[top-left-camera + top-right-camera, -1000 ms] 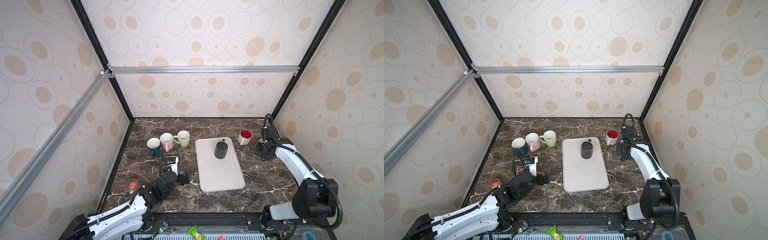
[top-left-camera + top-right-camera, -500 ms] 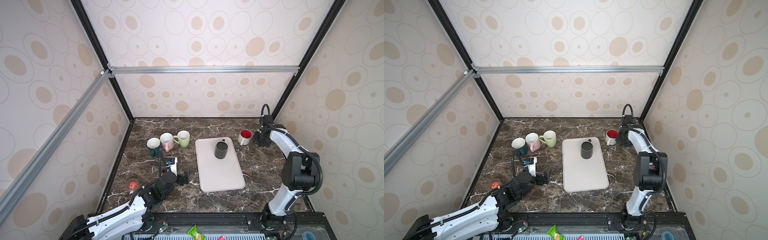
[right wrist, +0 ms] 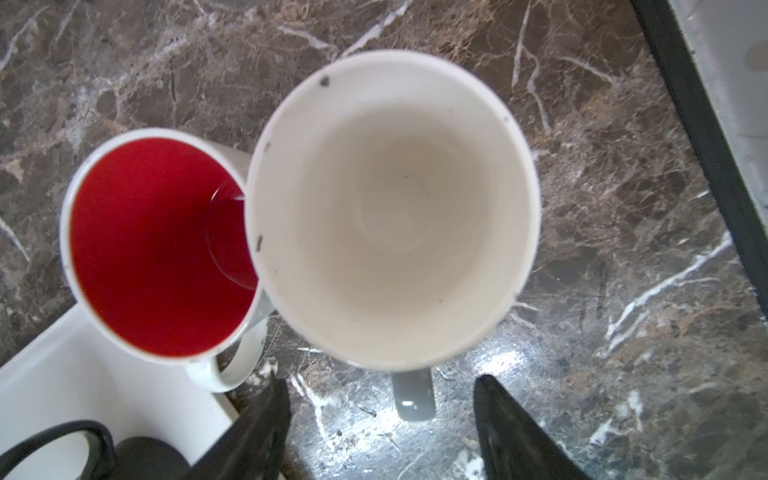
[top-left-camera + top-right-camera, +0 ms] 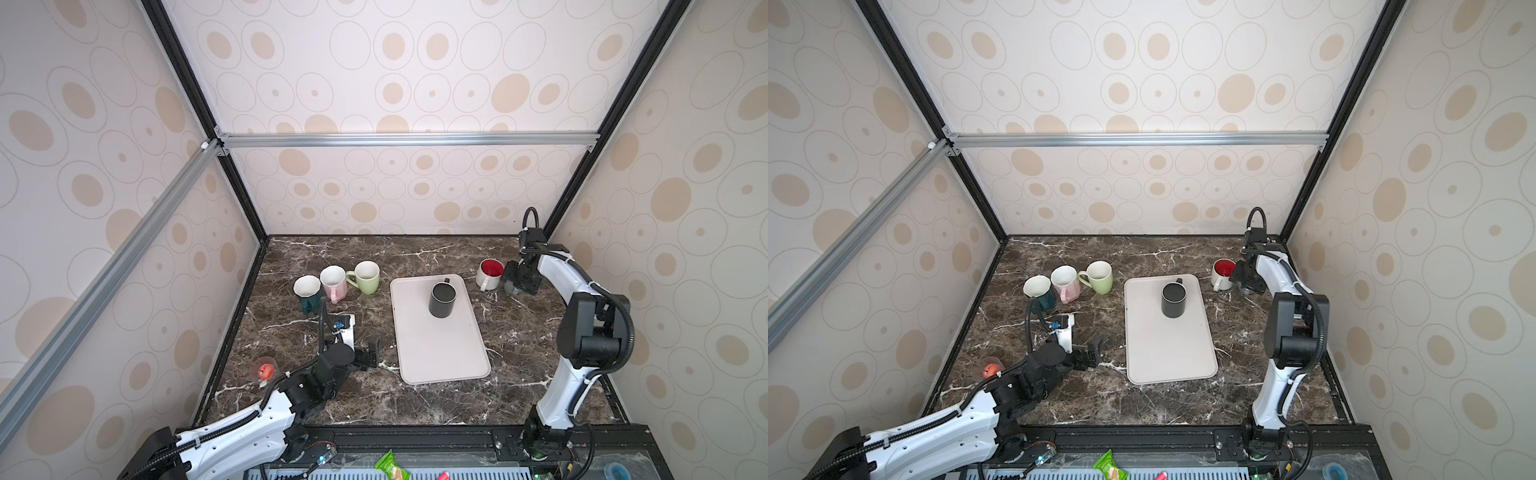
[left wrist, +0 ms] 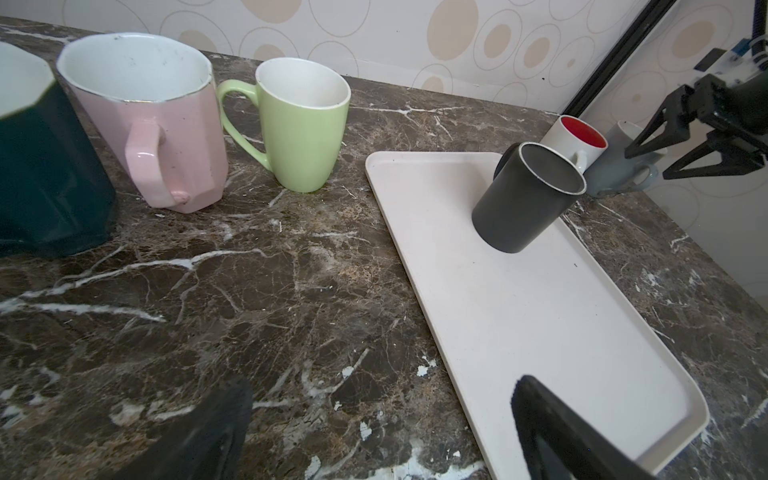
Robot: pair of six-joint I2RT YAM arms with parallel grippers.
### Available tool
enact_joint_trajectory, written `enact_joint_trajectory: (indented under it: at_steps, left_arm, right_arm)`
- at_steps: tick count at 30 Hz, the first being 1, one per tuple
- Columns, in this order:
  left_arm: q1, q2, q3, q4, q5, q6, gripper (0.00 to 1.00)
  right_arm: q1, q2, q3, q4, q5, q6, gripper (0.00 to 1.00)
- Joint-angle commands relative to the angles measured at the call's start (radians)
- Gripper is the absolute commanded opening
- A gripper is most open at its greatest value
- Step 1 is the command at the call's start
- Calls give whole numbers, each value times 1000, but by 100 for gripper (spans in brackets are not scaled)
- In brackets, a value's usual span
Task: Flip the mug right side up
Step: 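Carry the grey mug beyond the tray beside the white mug with the right gripper, then open and withdraw the right gripper while the left gripper reaches toward the black mug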
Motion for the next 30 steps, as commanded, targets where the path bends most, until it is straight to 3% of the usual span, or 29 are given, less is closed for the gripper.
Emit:
enact_joint_trajectory:
  at_steps: [1, 5, 10, 16, 19, 30]
  left_arm:
    - [6, 9, -3, 28, -6, -16, 98]
    - [6, 38, 21, 19, 49, -50, 98]
    - [5, 81, 89, -69, 36, -119, 98]
    - [5, 213, 272, -161, 104, -88, 98]
    - [5, 313, 380, -190, 118, -59, 98]
    - [7, 704, 770, -215, 237, -33, 98]
  right_arm:
    - [17, -98, -40, -7, -3, -2, 74]
    - [49, -231, -162, 44, -70, 17, 74]
    - [116, -442, -370, 137, -148, 45, 74]
    - [172, -679, -647, 298, -378, 115, 74]
    - [176, -756, -804, 453, -561, 142, 74]
    - [195, -929, -1046, 495, -629, 99, 78]
